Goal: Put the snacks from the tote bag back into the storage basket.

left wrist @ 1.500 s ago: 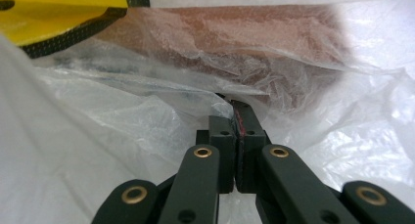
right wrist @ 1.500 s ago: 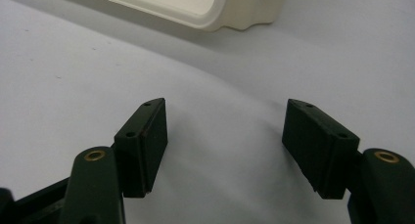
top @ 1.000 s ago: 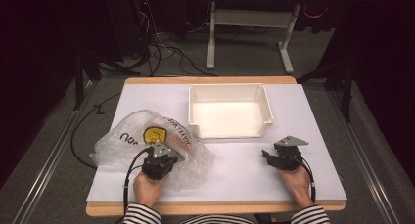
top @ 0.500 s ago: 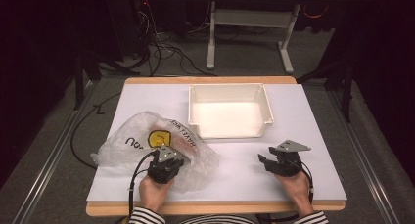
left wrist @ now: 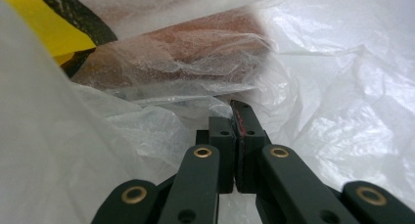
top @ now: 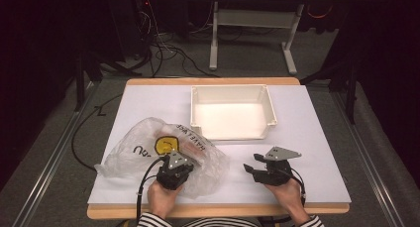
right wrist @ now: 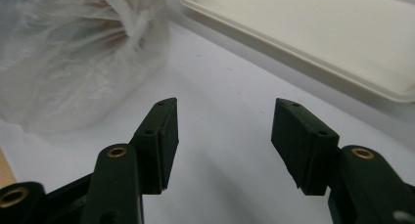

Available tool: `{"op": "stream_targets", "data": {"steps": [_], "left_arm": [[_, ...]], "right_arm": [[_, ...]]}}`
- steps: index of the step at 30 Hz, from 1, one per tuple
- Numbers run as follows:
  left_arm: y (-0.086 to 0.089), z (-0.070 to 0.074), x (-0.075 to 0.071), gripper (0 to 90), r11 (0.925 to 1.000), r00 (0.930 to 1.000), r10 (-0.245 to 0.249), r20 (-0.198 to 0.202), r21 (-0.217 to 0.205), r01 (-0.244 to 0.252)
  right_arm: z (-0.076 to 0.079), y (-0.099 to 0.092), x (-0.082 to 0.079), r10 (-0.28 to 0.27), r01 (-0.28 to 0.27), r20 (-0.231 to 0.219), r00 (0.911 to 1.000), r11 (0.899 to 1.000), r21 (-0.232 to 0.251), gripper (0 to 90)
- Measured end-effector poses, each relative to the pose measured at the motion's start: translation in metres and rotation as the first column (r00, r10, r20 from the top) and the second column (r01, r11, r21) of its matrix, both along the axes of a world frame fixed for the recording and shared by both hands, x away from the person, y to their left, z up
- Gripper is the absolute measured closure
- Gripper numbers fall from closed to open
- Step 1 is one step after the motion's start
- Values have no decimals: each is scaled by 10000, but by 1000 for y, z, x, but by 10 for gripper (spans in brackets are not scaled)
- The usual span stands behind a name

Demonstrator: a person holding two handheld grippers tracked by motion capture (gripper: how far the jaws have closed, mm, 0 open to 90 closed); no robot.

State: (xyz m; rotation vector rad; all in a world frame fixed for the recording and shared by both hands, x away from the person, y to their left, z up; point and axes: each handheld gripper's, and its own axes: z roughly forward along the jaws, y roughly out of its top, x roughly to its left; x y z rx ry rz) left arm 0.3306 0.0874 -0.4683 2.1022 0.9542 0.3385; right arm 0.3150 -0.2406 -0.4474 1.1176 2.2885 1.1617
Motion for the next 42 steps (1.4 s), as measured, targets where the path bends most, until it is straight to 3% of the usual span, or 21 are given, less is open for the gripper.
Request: {"op": "stream_targets", "data": {"steps": [9, 14, 16, 18, 20, 21, 24, 34, 39, 42], "left_arm": [[-6, -2, -2, 888, 9997, 9998, -202, -17, 103, 202], [-6, -3, -2, 888, 9998, 9999, -168, -35, 59, 168], [-6, -2, -2, 887, 9998, 9998, -171, -34, 62, 171], [-5, -1, -3, 887, 9999, 9999, -142, -23, 27, 142], [-2, -1, -4, 884, 9999, 9999, -116, 0, 6, 116], [-1, 0, -4, 884, 10000, 10000, -93, -14, -14, 93], [3, 1, -6, 857, 10000, 10000, -32, 29, -73, 32], [19, 23, -20, 669, 9975, 9961, 597, 653, -410, -571], [21, 31, -23, 613, 9969, 9946, 710, 760, -405, -680], [28, 35, -25, 577, 9931, 9912, 1066, 787, -569, -1022]], "right_arm": [[8, 31, -1, 1066, -1066, 43, 9943, 9943, -22, 408], [7, 43, 5, 1347, -1346, -98, 9908, 9909, 65, 414], [2, 53, 12, 1479, -1478, -272, 9886, 9890, 72, 539], [1, 55, 13, 1560, -1564, -341, 9872, 9877, -75, 588], [-4, 61, 17, 1970, -1979, -518, 9790, 9801, -137, 759], [-4, 61, 17, 1970, -1979, -518, 9790, 9801, -137, 759], [-8, 61, 19, 1940, -1951, -498, 9797, 9806, -184, 881], [-7, 50, 17, 1621, -1625, -175, 9866, 9863, -280, 900], [-6, 43, 17, 1426, -1428, -88, 9897, 9895, -203, 900], [-6, 39, 18, 1344, -1344, -16, 9909, 9906, -271, 900]]}}
